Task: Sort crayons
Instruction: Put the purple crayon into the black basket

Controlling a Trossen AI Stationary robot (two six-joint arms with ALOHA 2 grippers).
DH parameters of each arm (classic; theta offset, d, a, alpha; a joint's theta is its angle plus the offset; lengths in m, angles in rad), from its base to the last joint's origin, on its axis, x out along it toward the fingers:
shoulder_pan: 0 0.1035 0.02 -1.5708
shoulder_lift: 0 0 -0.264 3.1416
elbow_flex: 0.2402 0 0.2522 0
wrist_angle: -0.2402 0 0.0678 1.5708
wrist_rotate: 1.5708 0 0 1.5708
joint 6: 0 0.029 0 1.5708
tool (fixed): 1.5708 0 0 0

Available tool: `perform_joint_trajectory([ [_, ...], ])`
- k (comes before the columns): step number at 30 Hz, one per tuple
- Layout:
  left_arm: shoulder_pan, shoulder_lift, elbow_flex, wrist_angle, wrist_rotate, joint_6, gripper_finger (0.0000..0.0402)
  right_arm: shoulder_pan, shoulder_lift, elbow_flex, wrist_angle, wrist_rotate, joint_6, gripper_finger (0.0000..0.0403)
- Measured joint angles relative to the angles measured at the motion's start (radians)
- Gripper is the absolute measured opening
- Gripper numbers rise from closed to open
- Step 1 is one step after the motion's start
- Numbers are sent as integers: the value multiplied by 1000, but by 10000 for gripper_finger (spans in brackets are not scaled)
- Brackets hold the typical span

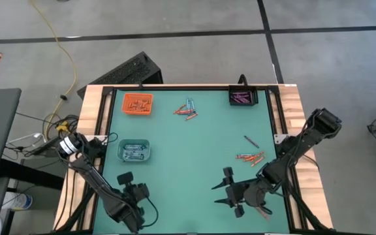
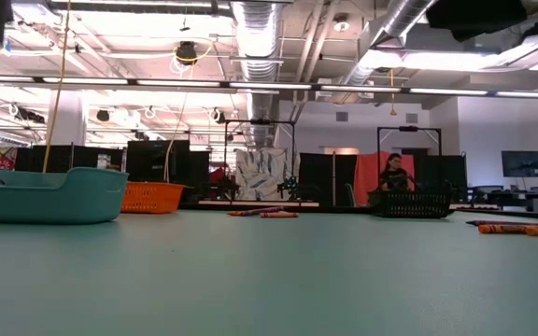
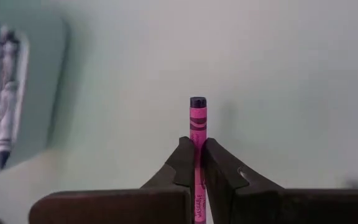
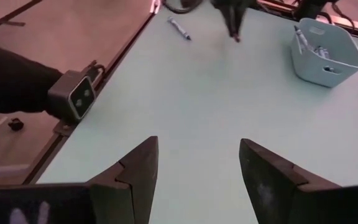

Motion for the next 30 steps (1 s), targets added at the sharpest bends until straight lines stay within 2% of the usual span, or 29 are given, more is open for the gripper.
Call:
perform_joint_trajectory([
  [6,24,0,106,-41,-142,80,0,-13,0,0,53,1,-22,218],
  [11,43,-1,209,-53,-322,172,0,-27,0,0,111,-1,-82,218],
  [17,58,-2,340,-4,-565,363,0,-49,0,0,257,-6,-201,218],
  [21,62,-3,399,141,-719,570,0,-66,0,0,386,-77,-290,218],
  [24,67,-3,427,285,-794,752,0,-79,0,0,464,-133,-332,218],
  [30,92,-4,431,652,-814,1145,0,-120,0,0,552,-243,-356,218],
])
